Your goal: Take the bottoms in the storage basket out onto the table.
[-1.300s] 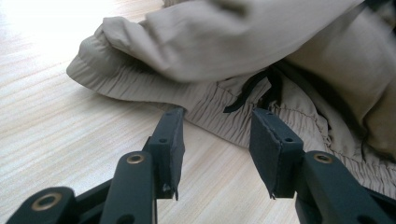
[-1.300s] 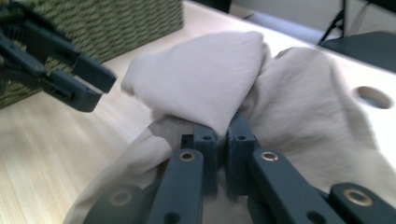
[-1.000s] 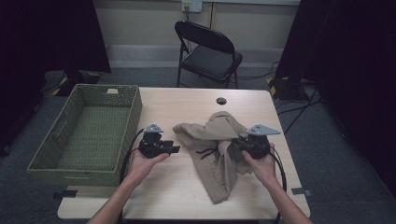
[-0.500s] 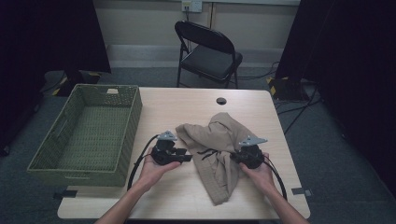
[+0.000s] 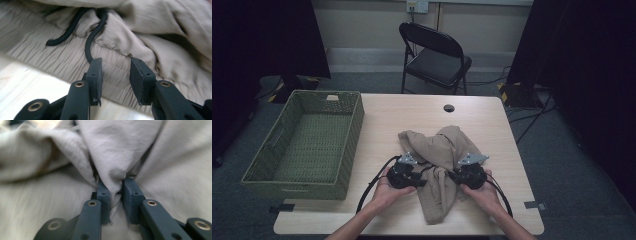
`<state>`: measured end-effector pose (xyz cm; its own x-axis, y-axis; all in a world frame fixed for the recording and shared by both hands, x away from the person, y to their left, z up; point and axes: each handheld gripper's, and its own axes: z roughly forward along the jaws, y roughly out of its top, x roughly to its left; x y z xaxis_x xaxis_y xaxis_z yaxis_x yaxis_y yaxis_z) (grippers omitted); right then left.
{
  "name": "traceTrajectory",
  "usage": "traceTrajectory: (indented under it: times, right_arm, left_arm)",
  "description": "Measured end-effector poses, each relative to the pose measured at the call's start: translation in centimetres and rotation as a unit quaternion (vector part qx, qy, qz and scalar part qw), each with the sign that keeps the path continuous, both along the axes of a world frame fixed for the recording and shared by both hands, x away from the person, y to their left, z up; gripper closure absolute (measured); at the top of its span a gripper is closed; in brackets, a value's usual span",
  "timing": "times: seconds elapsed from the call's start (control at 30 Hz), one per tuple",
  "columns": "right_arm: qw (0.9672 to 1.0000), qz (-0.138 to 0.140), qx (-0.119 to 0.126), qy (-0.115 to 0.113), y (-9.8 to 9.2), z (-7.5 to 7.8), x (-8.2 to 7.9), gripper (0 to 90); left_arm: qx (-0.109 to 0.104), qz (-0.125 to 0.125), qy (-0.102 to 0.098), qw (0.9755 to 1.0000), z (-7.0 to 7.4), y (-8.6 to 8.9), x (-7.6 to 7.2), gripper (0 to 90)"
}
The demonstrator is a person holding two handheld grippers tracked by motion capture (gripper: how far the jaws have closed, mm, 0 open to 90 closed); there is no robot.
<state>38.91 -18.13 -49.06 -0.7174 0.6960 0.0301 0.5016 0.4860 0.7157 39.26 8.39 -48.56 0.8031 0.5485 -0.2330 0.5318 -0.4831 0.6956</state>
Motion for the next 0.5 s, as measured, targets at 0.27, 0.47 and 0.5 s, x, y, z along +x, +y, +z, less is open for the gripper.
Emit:
traceTrajectory:
  times: [0.27, 0.47, 0.5]
  right_arm:
    - [0.9969, 0.076, 0.001, 0.019, 3.1, 0.2, -3.0, 70.7]
    - [0.9928, 0.115, 0.017, 0.027, 4.4, 1.2, -4.1, 57.9]
    - [0.9928, 0.113, 0.026, 0.028, 4.3, 1.6, -4.0, 54.4]
  left_arm:
    - [0.034, 0.053, -0.009, 0.998, 0.1, 2.0, 1.4, 58.0]
    - [0.029, 0.085, -0.011, 0.9959, 0.3, 3.5, 2.2, 55.7]
    - [0.018, 0.086, -0.009, 0.9961, 0.5, 3.7, 2.2, 55.6]
